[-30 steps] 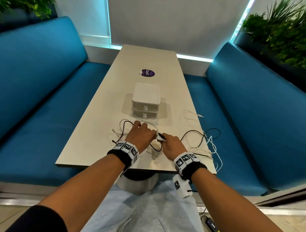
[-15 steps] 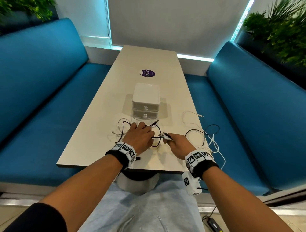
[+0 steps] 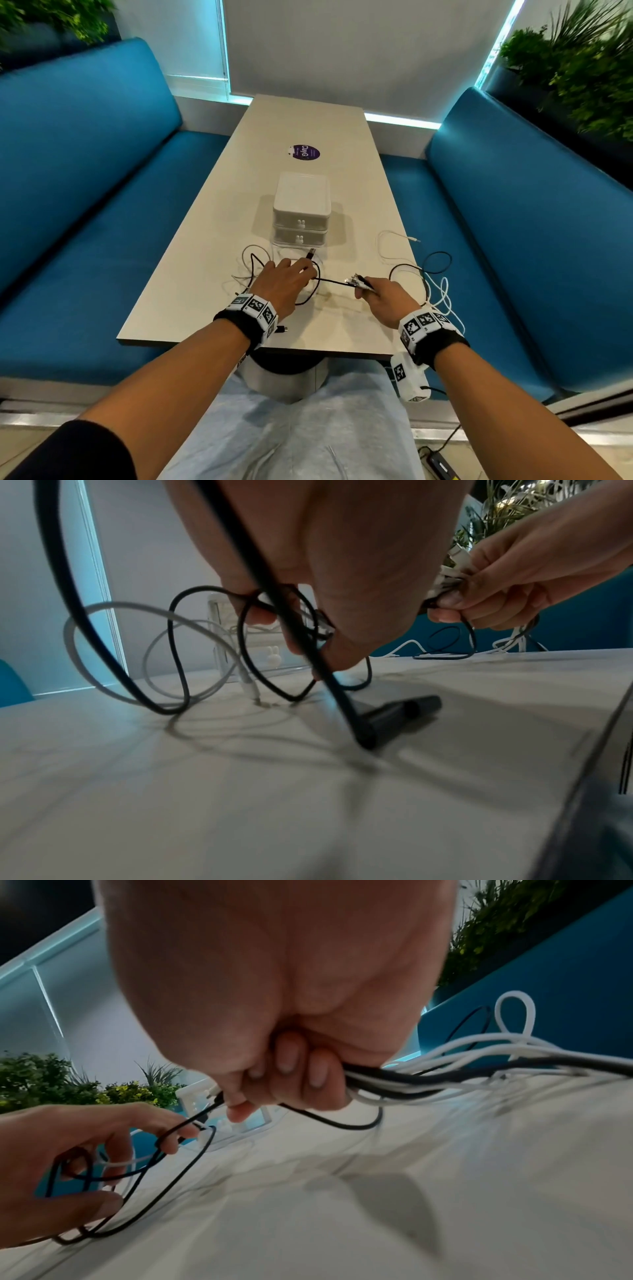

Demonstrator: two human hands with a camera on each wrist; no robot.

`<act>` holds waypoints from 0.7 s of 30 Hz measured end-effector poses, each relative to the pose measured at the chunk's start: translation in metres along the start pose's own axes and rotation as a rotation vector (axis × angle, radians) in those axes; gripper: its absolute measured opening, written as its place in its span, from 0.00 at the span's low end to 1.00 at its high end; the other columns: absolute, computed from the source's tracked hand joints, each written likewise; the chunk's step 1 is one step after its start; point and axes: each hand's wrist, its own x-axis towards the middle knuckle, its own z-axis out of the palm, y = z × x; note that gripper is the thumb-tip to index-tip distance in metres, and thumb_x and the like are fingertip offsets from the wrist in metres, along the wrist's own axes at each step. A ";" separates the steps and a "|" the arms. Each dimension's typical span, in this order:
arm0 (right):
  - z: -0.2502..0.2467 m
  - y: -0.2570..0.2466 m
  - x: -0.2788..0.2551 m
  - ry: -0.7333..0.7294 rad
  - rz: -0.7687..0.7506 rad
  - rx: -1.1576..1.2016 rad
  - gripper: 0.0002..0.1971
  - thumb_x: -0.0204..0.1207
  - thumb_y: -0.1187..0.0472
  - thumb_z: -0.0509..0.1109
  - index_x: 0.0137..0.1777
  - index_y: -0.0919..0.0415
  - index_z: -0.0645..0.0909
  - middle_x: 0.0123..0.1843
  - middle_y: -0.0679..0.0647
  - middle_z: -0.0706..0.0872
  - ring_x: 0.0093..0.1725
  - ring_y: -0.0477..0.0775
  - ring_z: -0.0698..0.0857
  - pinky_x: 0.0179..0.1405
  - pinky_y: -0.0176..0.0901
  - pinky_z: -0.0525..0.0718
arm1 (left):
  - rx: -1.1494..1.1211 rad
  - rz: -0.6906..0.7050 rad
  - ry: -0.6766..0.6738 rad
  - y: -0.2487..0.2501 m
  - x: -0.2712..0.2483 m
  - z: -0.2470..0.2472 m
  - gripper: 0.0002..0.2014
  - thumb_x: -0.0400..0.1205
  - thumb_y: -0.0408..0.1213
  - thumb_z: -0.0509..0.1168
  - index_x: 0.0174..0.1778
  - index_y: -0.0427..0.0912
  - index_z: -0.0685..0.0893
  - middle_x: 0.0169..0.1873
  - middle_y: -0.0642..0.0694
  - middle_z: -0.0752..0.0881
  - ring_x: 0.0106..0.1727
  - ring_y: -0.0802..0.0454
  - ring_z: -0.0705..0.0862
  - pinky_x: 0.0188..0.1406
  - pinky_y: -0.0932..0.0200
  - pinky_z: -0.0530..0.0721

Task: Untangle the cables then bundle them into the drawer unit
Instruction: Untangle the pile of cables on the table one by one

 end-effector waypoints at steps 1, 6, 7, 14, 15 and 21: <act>-0.002 0.001 0.000 0.011 0.013 0.006 0.10 0.84 0.58 0.60 0.47 0.53 0.82 0.34 0.50 0.80 0.31 0.48 0.77 0.31 0.39 0.73 | -0.030 -0.012 0.021 0.000 0.001 -0.001 0.26 0.79 0.33 0.67 0.71 0.53 0.71 0.73 0.52 0.70 0.63 0.44 0.78 0.55 0.47 0.77; -0.005 0.002 0.000 0.010 0.037 0.007 0.11 0.85 0.56 0.60 0.46 0.53 0.83 0.37 0.51 0.82 0.32 0.48 0.78 0.31 0.39 0.73 | -0.015 -0.024 0.066 0.000 0.001 0.006 0.15 0.87 0.55 0.55 0.64 0.56 0.79 0.59 0.51 0.78 0.54 0.46 0.84 0.56 0.44 0.76; -0.004 0.003 -0.001 0.003 0.031 0.007 0.11 0.84 0.55 0.60 0.46 0.53 0.83 0.36 0.51 0.82 0.32 0.48 0.78 0.31 0.40 0.73 | 0.006 -0.036 0.082 0.002 0.001 0.007 0.17 0.87 0.58 0.52 0.61 0.56 0.80 0.56 0.52 0.79 0.53 0.46 0.83 0.57 0.43 0.73; 0.005 0.009 -0.006 -0.004 0.006 -0.006 0.10 0.84 0.57 0.60 0.44 0.51 0.82 0.37 0.50 0.82 0.32 0.48 0.78 0.35 0.42 0.74 | -0.049 -0.083 0.137 0.005 0.004 0.008 0.14 0.85 0.52 0.56 0.63 0.58 0.81 0.64 0.58 0.81 0.59 0.50 0.80 0.65 0.42 0.62; 0.005 0.009 -0.006 -0.003 0.009 -0.008 0.10 0.84 0.56 0.60 0.43 0.50 0.81 0.36 0.49 0.82 0.32 0.47 0.78 0.34 0.41 0.74 | -0.074 -0.066 0.118 0.003 0.004 0.009 0.15 0.84 0.49 0.59 0.67 0.58 0.78 0.68 0.58 0.78 0.61 0.50 0.80 0.66 0.42 0.62; 0.004 0.012 -0.006 -0.002 0.027 0.029 0.10 0.84 0.55 0.60 0.43 0.48 0.81 0.36 0.48 0.82 0.33 0.48 0.79 0.36 0.42 0.75 | -0.167 -0.068 0.086 -0.006 0.005 0.006 0.29 0.78 0.42 0.66 0.76 0.58 0.66 0.74 0.55 0.72 0.65 0.48 0.79 0.68 0.42 0.63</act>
